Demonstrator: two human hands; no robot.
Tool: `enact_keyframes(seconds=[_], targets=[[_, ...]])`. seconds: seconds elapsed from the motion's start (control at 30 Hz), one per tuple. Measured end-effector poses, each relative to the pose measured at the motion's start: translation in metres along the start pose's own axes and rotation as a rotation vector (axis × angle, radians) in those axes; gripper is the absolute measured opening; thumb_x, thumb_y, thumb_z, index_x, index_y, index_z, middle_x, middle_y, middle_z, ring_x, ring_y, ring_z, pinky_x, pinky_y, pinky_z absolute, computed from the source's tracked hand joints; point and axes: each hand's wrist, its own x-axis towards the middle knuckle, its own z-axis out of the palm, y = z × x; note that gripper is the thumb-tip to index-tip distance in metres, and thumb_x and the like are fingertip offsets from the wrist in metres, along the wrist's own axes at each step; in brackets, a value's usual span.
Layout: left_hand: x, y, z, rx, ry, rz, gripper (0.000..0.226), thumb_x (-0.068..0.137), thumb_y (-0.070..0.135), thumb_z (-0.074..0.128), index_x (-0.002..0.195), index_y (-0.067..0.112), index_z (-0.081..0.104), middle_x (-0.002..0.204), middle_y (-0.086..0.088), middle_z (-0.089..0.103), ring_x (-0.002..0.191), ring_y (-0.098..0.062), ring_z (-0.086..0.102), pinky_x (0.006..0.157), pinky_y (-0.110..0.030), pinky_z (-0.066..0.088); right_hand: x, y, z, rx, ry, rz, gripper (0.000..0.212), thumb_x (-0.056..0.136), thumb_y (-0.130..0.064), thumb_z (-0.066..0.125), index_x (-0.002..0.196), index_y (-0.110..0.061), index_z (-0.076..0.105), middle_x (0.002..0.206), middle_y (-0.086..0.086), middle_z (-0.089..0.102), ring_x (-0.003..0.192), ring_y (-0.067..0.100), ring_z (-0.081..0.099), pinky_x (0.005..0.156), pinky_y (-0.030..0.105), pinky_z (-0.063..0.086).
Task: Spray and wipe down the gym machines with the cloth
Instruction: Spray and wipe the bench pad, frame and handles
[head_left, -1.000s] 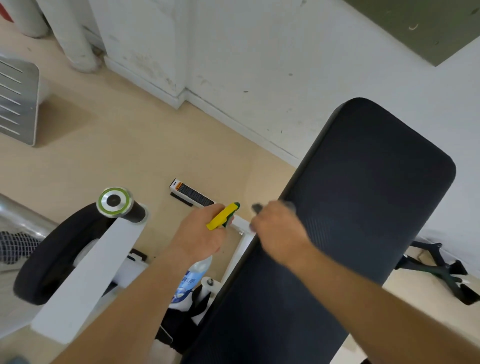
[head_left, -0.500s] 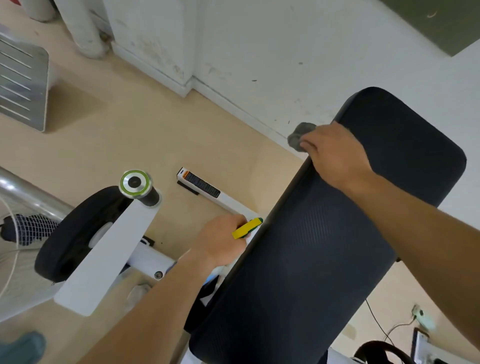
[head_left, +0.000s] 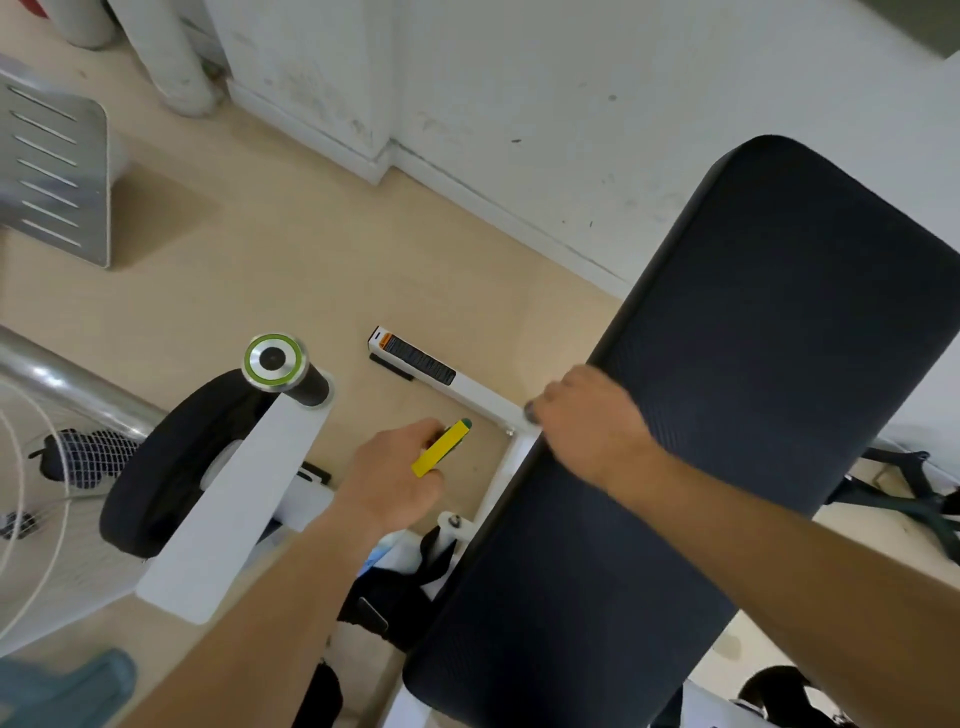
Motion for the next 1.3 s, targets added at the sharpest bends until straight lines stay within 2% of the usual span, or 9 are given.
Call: enact_keyframes(seconds=[0.13,0.33,0.43,0.5,0.73,0.93,1.0,1.1,1.3], targets=[[-0.005,0.002,-0.004,-0.066,0.008,-0.011,0.021,0.076,0.016,0.052,0.093,0.023,0.061,0.075,-0.014,0.064,0.072,-0.039,0.061,0.067,-0.049,0.054,0.002,-0.003,0.001,-0.015,0.055,0.146,0.044,0.084,-0.001,0.032,0.112,-0.011,0.065,0.107,0.008,0.064,0.1,0.027,0.052,0.093,0.039,0.042],[-0.011,0.01,-0.007,-0.132,0.03,0.013,0.024,0.07,0.021,0.048,0.09,0.024,0.062,0.071,-0.01,0.065,0.068,-0.038,0.061,0.067,-0.054,0.056,-0.023,-0.11,0.017,0.14,-0.201,-0.101,0.025,0.099,-0.012,0.042,0.111,-0.006,0.063,0.108,0.014,0.064,0.105,0.033,0.051,0.093,0.043,0.037],[-0.007,0.026,-0.011,-0.144,0.042,-0.002,0.023,0.069,0.019,0.048,0.088,0.024,0.061,0.073,-0.011,0.065,0.07,-0.04,0.062,0.068,-0.055,0.057,-0.03,-0.093,0.026,0.235,-0.076,-0.154,0.018,0.089,-0.015,0.058,0.104,-0.016,0.068,0.098,0.005,0.066,0.096,0.027,0.058,0.092,0.038,0.046],[-0.003,0.043,-0.016,-0.143,0.045,-0.019,0.023,0.067,0.021,0.048,0.087,0.024,0.06,0.075,-0.01,0.065,0.072,-0.04,0.064,0.071,-0.056,0.058,-0.037,-0.062,0.021,0.411,0.06,-0.002,0.02,0.078,-0.01,0.067,0.094,-0.021,0.07,0.087,-0.002,0.066,0.084,0.02,0.061,0.081,0.03,0.051],[0.028,0.144,-0.039,-0.124,0.055,0.07,0.023,0.066,0.021,0.05,0.085,0.021,0.062,0.081,-0.011,0.067,0.073,-0.041,0.067,0.074,-0.057,0.058,-0.089,0.101,-0.035,0.949,0.654,0.898,0.025,0.105,-0.028,0.047,0.102,-0.015,0.068,0.085,-0.003,0.066,0.076,0.015,0.061,0.069,0.027,0.045],[0.065,0.245,-0.053,-0.073,0.124,0.144,0.022,0.08,0.004,0.058,0.086,0.023,0.066,0.081,-0.002,0.069,0.059,-0.019,0.071,0.079,-0.052,0.062,-0.123,0.196,-0.022,0.94,0.927,1.139,0.03,0.106,-0.029,0.04,0.114,-0.015,0.065,0.106,0.001,0.066,0.098,0.022,0.059,0.084,0.032,0.046],[0.077,0.273,-0.058,-0.007,0.125,0.161,0.02,0.079,0.007,0.058,0.089,0.021,0.067,0.086,-0.003,0.071,0.062,-0.02,0.073,0.081,-0.051,0.061,-0.12,0.208,-0.002,0.86,0.891,1.124,0.035,0.106,-0.028,0.041,0.128,-0.013,0.062,0.131,0.008,0.061,0.121,0.031,0.052,0.1,0.039,0.042],[0.094,0.312,-0.069,0.073,0.091,0.172,0.023,0.07,0.015,0.056,0.09,0.018,0.067,0.087,-0.003,0.072,0.064,-0.019,0.074,0.084,-0.05,0.062,-0.105,0.201,0.032,0.783,0.52,1.028,0.056,0.105,-0.036,0.038,0.157,-0.02,0.026,0.166,0.008,0.015,0.152,0.033,0.014,0.121,0.047,0.018],[0.121,0.373,-0.082,0.193,-0.078,0.157,0.042,0.058,0.016,0.052,0.096,0.014,0.069,0.106,-0.018,0.072,0.075,-0.025,0.072,0.089,-0.05,0.061,-0.09,0.186,0.055,0.67,0.421,1.066,0.067,0.104,-0.045,0.027,0.159,-0.024,-0.005,0.167,0.006,-0.012,0.153,0.03,-0.009,0.124,0.051,0.007]])
